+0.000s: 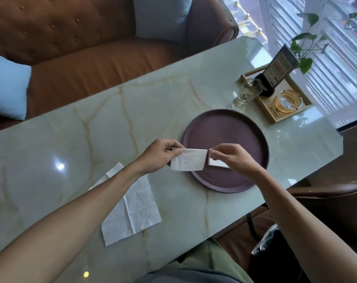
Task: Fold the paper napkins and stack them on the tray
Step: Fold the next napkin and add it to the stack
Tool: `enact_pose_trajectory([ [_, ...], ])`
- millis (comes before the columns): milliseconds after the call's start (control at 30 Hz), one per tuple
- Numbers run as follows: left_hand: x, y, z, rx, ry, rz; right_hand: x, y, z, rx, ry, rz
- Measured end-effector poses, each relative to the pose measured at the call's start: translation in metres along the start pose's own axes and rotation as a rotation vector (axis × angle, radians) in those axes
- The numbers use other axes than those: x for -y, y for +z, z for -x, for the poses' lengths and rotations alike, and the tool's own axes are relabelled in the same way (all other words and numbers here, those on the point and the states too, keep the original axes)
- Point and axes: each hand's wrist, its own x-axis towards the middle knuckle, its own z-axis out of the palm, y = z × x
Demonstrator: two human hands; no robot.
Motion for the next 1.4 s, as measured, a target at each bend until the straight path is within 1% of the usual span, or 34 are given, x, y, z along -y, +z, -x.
enact_pose_trajectory([
  [100, -0.005, 0.024, -0.02, 0.081, -0.004, 0.002, -0.03, 0.005, 0.006, 0.131, 0.175, -0.379],
  [167, -0.004, 0.04, -0.035, 0.112, -0.015, 0.009, -0.05, 0.01, 0.006, 0.174, 0.218, -0.507],
  [200, -0.003, 0.048, -0.044, 0.119, -0.034, 0.018, -0.06, 0.011, 0.003, 0.157, 0.235, -0.546],
  [300, 0.005, 0.065, -0.063, 0.145, -0.108, 0.057, -0.077, 0.011, -0.002, 0.036, 0.314, -0.624],
  [367, 0.012, 0.08, -0.077, 0.136, -0.187, 0.089, -0.087, 0.005, -0.007, -0.025, 0.352, -0.614],
  [467, 0.027, 0.104, -0.098, 0.031, -0.338, 0.143, -0.099, -0.003, -0.017, -0.125, 0.401, -0.555],
  [533, 0.035, 0.12, -0.11, -0.05, -0.394, 0.142, -0.104, -0.008, -0.023, -0.188, 0.427, -0.495],
  [667, 0.041, 0.143, -0.128, -0.148, -0.422, 0.103, -0.115, -0.014, -0.037, -0.276, 0.466, -0.3],
  [767, 0.045, 0.151, -0.136, -0.21, -0.41, -0.004, -0.123, -0.015, -0.045, -0.291, 0.494, -0.186],
  [933, 0.047, 0.153, -0.14, -0.198, -0.378, -0.139, -0.13, -0.012, -0.051, -0.282, 0.509, -0.053],
  [1100, 0.052, 0.154, -0.142, -0.178, -0.365, -0.259, -0.132, -0.014, -0.052, -0.275, 0.562, 0.003],
  [1133, 0.053, 0.153, -0.142, -0.18, -0.344, -0.31, -0.132, -0.015, -0.052, -0.277, 0.57, 0.03],
  [1200, 0.05, 0.152, -0.14, -0.178, -0.212, -0.487, -0.131, -0.015, -0.05, -0.309, 0.534, 0.135],
  [1267, 0.043, 0.152, -0.14, -0.107, -0.025, -0.697, -0.133, -0.016, -0.048, -0.319, 0.385, 0.308],
  [1333, 0.034, 0.153, -0.143, 0.034, 0.096, -0.933, -0.137, -0.019, -0.049, -0.206, 0.178, 0.529],
  [1400, 0.031, 0.156, -0.147, 0.157, 0.144, -1.133, -0.142, -0.02, -0.051, -0.05, 0.061, 0.714],
])
